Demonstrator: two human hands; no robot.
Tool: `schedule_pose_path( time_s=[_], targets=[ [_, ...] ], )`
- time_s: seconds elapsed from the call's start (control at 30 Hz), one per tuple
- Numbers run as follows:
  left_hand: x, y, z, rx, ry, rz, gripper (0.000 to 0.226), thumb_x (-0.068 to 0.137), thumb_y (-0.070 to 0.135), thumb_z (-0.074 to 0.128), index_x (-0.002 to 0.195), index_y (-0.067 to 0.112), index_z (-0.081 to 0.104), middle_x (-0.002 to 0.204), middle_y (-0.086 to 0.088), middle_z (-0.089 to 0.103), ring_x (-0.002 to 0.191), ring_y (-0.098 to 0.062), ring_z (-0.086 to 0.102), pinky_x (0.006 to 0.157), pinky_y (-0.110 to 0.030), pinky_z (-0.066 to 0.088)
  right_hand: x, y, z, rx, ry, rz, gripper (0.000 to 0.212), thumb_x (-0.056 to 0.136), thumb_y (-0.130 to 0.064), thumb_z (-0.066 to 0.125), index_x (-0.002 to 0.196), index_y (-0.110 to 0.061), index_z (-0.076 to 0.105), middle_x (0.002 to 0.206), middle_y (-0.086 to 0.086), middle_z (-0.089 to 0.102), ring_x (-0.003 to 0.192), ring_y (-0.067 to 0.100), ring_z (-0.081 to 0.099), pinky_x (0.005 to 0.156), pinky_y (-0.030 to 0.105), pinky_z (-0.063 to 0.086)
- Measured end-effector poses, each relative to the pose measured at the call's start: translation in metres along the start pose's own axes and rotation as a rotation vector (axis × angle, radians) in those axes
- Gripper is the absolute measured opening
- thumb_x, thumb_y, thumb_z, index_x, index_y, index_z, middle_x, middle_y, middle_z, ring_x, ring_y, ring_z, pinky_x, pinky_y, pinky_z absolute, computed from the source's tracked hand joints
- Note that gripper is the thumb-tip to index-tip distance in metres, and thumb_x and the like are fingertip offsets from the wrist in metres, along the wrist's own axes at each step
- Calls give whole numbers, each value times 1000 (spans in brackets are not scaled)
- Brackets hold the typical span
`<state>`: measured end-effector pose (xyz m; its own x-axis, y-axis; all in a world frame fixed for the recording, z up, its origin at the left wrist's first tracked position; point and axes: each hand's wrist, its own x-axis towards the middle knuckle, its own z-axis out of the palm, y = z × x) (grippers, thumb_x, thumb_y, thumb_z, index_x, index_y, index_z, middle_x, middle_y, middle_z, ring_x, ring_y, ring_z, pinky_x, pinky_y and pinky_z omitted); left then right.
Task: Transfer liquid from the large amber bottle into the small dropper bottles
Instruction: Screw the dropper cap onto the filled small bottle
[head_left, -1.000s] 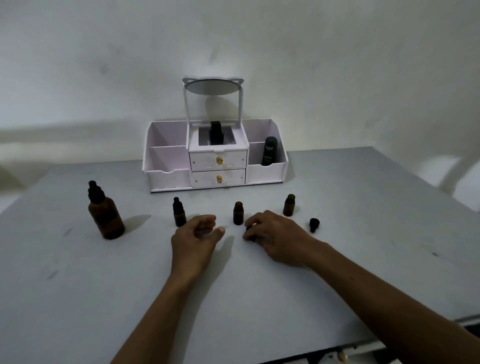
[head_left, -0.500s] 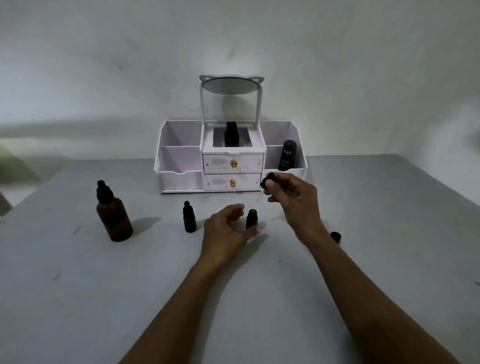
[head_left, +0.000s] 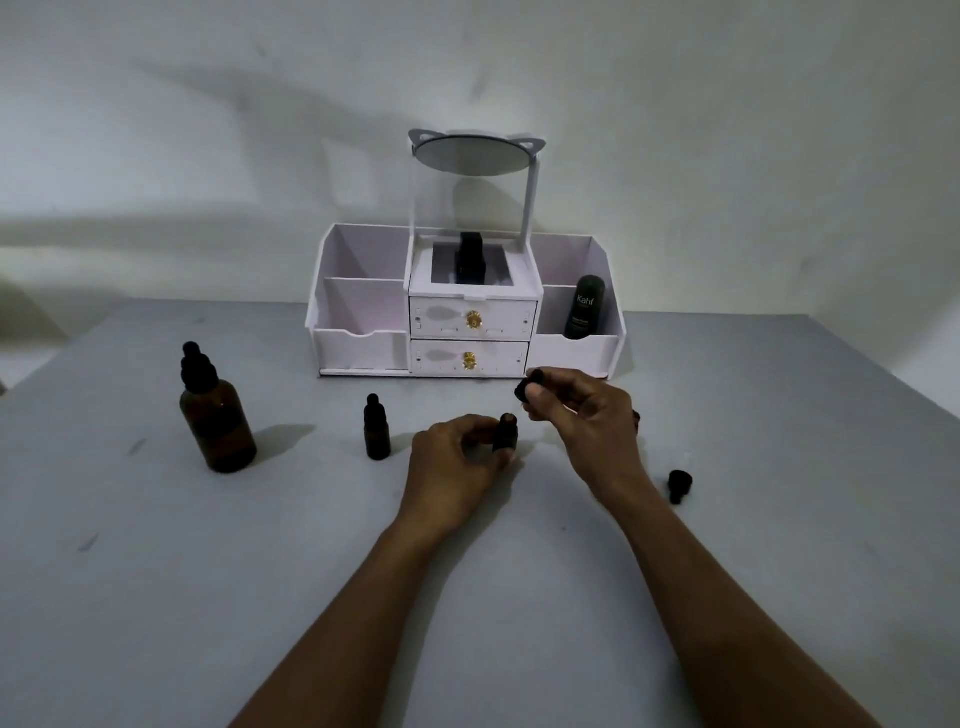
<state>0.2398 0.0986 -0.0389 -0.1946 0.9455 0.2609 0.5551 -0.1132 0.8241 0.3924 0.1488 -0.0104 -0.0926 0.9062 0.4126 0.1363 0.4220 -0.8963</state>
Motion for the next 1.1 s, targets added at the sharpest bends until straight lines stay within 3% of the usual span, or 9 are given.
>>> schedule_pose_path(
  time_s=[0.1, 0.27, 0.43, 0.57, 0.67, 0.83, 1.0, 1.1],
  targets=[
    [0, 0, 2, 14, -3, 1, 32, 81, 34, 74, 113, 27, 70, 109, 13, 70, 91, 3, 60, 86, -8, 43, -1, 5, 3, -114, -57, -32, 21, 87, -13, 76, 107, -14, 76, 97, -2, 76, 87, 12, 73, 81, 21, 58],
    [1, -1, 3, 20, 11, 34, 26, 82, 32, 73, 107, 29, 71, 102, 15, 71, 87, 5, 61, 75, 0, 42, -3, 9, 4, -186, -159, -65, 18, 82, -18, 81, 100, -20, 79, 92, -13, 76, 85, 3, 72, 77, 15, 56],
    [3, -2, 3, 14, 11, 42, 27, 82, 31, 73, 109, 27, 71, 104, 11, 72, 93, -1, 64, 86, -10, 45, -2, 12, 4, -178, -115, -41, 24, 77, -23, 86, 98, -15, 80, 88, -5, 78, 82, 8, 74, 82, 27, 61],
    [4, -2, 3, 33, 22, 43, 28, 82, 31, 73, 110, 26, 70, 106, 8, 72, 91, -1, 62, 83, -8, 43, -2, 11, 2, -191, -133, -53, 33, 74, -27, 88, 104, -17, 78, 92, -6, 78, 83, 7, 74, 80, 23, 60],
    [2, -3, 3, 13, 19, 48, 30, 82, 30, 73, 111, 24, 71, 107, 8, 72, 94, -3, 64, 87, -15, 49, -2, 13, 1, -219, -163, -99, 35, 78, -18, 85, 112, -18, 76, 98, -7, 77, 87, 5, 72, 79, 23, 60],
    [4, -4, 4, 24, 18, 42, 30, 83, 29, 72, 112, 23, 71, 107, 7, 72, 96, -6, 65, 90, -20, 51, 1, 13, 4, -223, -151, -74, 28, 73, -19, 89, 98, -20, 77, 86, -14, 74, 77, 2, 70, 71, 14, 55],
    [3, -5, 3, 3, 27, 39, 28, 82, 28, 72, 110, 24, 71, 106, 8, 72, 95, -4, 65, 89, -18, 51, 1, 14, 2, -154, -148, -73, 36, 74, -16, 88, 108, -19, 77, 96, -6, 77, 86, 11, 72, 76, 25, 59],
    [3, -3, 3, 1, 26, 31, 30, 82, 28, 73, 112, 23, 71, 107, 7, 72, 97, -5, 65, 90, -17, 49, 1, 14, 3, -199, -172, -85, 30, 78, -13, 84, 106, -21, 77, 95, -10, 75, 86, 6, 71, 77, 22, 60]
  ],
)
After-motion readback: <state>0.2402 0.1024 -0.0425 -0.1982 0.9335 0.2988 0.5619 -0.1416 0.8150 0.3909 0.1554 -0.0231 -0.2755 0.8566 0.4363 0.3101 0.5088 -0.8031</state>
